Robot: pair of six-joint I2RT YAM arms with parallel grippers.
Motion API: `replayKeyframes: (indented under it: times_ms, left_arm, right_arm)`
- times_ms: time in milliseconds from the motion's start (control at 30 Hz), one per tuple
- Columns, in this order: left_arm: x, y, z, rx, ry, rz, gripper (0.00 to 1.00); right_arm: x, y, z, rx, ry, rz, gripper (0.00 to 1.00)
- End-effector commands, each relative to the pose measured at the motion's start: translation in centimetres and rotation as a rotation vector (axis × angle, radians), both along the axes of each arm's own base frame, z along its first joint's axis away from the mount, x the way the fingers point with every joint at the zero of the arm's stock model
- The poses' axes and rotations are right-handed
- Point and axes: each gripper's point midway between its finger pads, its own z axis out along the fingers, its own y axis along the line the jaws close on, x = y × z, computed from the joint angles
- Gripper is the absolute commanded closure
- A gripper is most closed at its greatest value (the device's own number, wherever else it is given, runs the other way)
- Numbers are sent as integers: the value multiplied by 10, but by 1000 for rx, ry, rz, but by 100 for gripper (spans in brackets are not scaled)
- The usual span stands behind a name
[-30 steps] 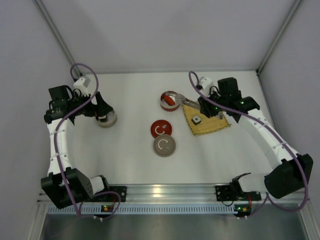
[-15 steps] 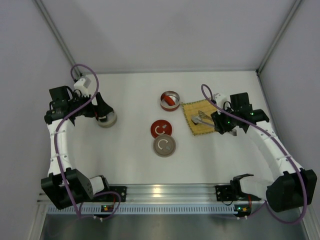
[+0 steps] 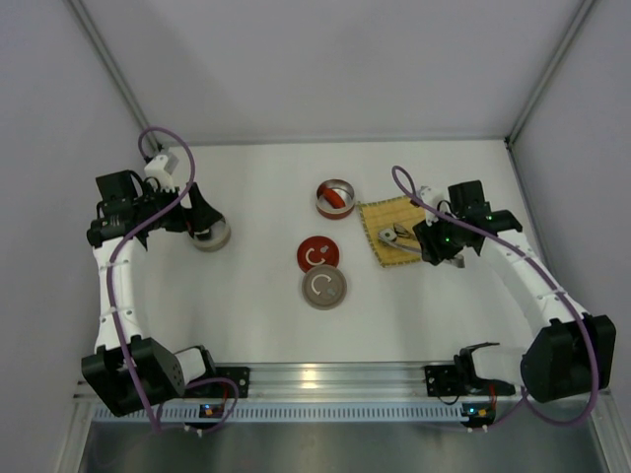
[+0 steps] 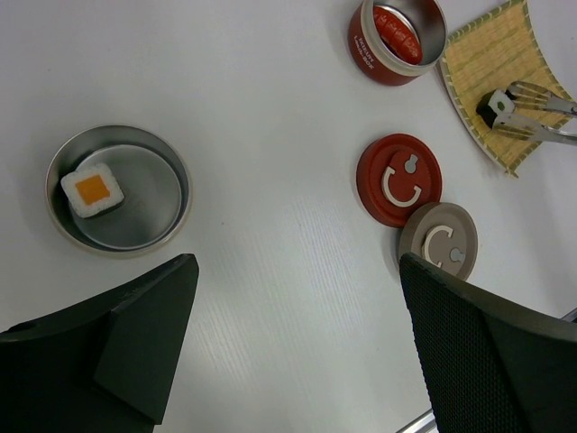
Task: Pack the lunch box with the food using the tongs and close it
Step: Pick up the fake food from the plate.
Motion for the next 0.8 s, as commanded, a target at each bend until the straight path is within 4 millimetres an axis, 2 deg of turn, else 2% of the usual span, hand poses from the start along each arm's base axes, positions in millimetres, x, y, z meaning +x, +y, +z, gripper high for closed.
replayKeyframes:
  times_ms: [0,200,533,633,667,767]
  left_arm:
    - [0,-2,5,13,-41,-16,2]
    - [0,-2,5,8,-39,-15,2]
    - [-1,-1,6,21,-45,-12,2]
    - [-1,-1,7,18,-47,-12,2]
    - [0,-2,6,14,-42,-13,2]
    - [0,-2,7,13,-43,-15,2]
  right_arm:
    - [12,-4,9,-2,-45,-14,54]
    - [18,-5,7,-9,-59,-18,53]
    - [25,1,4,18,-51,-14,60]
    - [26,3,9,30,-60,-8,69]
    - [24,4,12,33,-59,-2,78]
    - [24,8,30,53,-90,18,90]
